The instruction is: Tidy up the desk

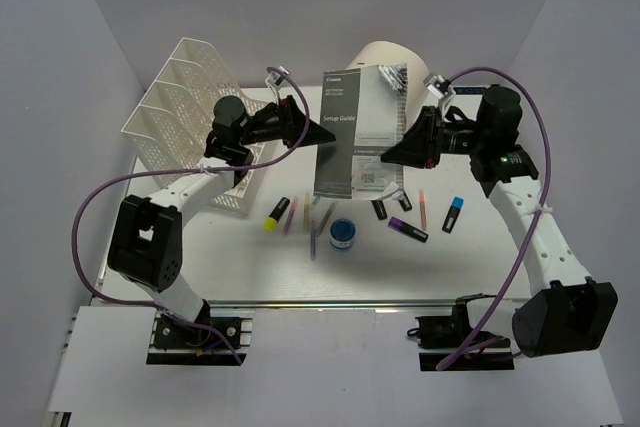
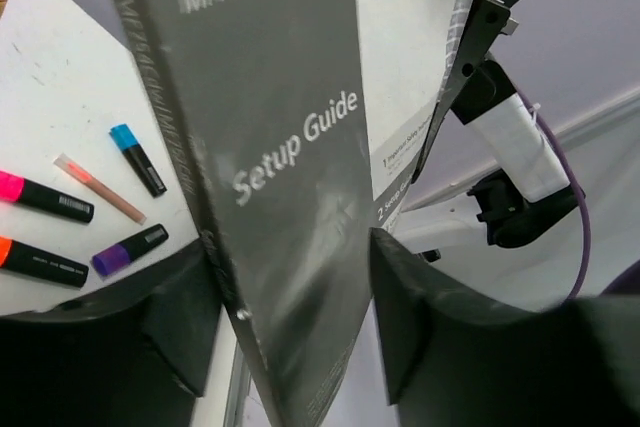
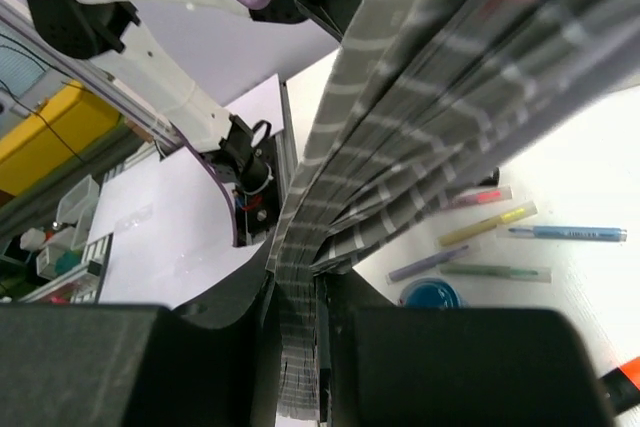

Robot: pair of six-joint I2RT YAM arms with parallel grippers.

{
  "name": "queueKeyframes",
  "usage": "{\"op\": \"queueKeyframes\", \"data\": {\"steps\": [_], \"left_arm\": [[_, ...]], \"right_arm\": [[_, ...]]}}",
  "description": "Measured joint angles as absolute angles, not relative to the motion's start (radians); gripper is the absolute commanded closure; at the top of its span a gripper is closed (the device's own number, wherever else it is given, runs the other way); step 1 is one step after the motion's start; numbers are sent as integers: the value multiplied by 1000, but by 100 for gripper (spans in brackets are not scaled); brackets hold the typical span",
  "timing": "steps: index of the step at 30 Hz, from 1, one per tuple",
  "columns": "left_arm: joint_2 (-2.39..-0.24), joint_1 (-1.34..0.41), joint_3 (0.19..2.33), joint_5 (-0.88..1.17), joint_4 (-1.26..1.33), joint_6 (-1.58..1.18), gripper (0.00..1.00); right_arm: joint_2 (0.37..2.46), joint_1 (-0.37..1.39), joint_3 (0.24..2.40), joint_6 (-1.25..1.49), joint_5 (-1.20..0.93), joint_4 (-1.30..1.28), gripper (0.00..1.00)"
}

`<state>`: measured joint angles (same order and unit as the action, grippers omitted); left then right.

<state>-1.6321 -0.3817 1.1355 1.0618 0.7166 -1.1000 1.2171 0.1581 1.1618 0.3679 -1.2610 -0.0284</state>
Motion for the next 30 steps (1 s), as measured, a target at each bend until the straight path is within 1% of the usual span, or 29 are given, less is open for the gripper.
{"op": "queueKeyframes", "data": {"steps": [1,3,7,8,10,11,12,13,16,18,21,22,25,30], "left_arm": [[-1633,-382,1130,1062,719,-1105,43],[-1633,-386,1119,1063,732,-1117,48],[-1634,-401,1118,1078,760,-1130,73],[-1634,-403,1116,1085,772,-1132,83],[-1634,-404,1104,1089,794,-1132,92],[-1634,-405,1094,1089,803,-1133,100],[-1634,-406,1084,1085,811,-1134,100],[-1634,-406,1074,1084,817,-1134,100],[-1623,-408,1040,1073,831,-1128,100],[-1604,-413,1013,1062,824,-1113,100],[-1563,-416,987,1066,775,-1059,100],[-1548,-417,982,1077,756,-1039,100],[-1493,-432,962,1119,715,-982,100],[-1457,-443,954,1168,695,-944,100]], "right_arm": [[1219,159,1162,349,-1258,-46,100],[1223,164,1162,306,-1253,-83,100],[1241,178,1166,212,-1236,-171,100],[1247,181,1169,188,-1228,-194,100],[1253,181,1176,152,-1210,-237,100],[1253,182,1180,137,-1199,-257,92],[1253,184,1184,123,-1191,-277,85],[1253,187,1188,112,-1182,-298,75],[1253,196,1198,81,-1146,-338,63],[1254,200,1209,72,-1129,-353,48],[1260,205,1237,54,-1102,-368,35],[1266,207,1250,49,-1094,-366,33],[1290,212,1295,40,-1077,-362,32],[1358,234,1357,40,-1074,-355,35]]}}
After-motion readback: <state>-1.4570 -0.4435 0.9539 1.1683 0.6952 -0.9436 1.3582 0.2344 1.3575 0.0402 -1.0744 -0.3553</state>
